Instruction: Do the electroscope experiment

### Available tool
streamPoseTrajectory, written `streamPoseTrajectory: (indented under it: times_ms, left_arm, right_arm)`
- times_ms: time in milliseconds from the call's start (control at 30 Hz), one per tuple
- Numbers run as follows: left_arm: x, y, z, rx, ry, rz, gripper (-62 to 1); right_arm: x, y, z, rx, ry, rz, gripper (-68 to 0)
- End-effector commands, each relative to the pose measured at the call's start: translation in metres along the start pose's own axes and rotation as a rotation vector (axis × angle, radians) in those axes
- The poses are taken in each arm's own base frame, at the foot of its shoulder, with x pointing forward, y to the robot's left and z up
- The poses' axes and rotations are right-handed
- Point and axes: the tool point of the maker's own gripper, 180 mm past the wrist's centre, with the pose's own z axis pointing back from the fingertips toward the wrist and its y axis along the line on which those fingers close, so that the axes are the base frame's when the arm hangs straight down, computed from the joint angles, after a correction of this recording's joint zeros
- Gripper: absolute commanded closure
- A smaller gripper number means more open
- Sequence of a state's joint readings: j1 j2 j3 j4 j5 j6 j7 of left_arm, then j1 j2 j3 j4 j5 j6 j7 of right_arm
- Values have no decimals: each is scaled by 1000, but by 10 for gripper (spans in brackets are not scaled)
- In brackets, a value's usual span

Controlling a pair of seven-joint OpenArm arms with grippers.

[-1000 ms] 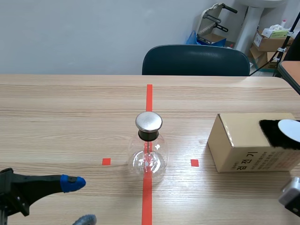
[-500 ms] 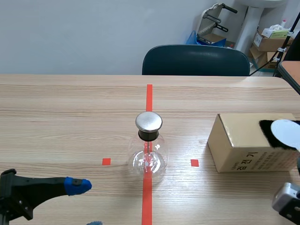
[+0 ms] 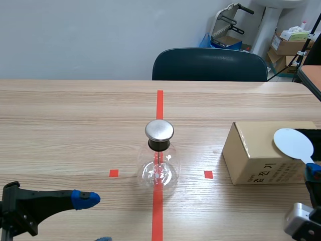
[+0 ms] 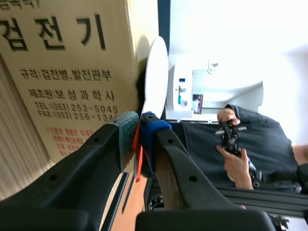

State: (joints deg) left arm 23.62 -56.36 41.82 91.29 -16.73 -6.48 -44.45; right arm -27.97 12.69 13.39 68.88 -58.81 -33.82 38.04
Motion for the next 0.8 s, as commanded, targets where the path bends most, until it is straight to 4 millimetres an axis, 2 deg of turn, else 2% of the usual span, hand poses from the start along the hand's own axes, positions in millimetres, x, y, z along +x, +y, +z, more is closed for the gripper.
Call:
streamPoseTrajectory:
  times_ms: [0,67,133,267,333,467,500,533,667,700,767]
  left_arm:
    - [9,0,-3,-4,-35,0,-349]
    - [9,0,-3,-4,-35,0,-349]
    - [9,0,-3,-4,-36,1,-349]
    - [9,0,-3,-4,-36,1,-349]
    - [9,0,-3,-4,-37,1,-349]
    - [9,0,-3,-4,-38,1,-349]
    - [8,0,-3,-5,-35,0,-349]
    - [7,0,-3,-5,-28,1,-349]
    - [3,-1,-3,-6,-4,3,-349]
    - [2,-1,-3,-6,-2,3,-349]
    - [3,-1,-3,-6,-3,2,-349]
  right_arm:
    - [-18,-10,-4,-34,95,6,-9]
    - [-37,-10,-1,-34,205,5,-8]
    - [-38,-10,-1,-34,207,8,-8]
    - [3,-9,-5,-27,-20,25,-9]
    - [6,-9,-5,-28,-32,22,-8]
    - [-37,-9,-1,-31,205,17,-8]
    - [-39,-10,0,-31,217,18,-9]
    - [-35,-10,-1,-32,194,24,-9]
    - [6,-10,-5,-34,-38,38,-9]
    - [7,-11,-5,-35,-41,37,-9]
    - [-10,-11,-5,-39,55,29,-9]
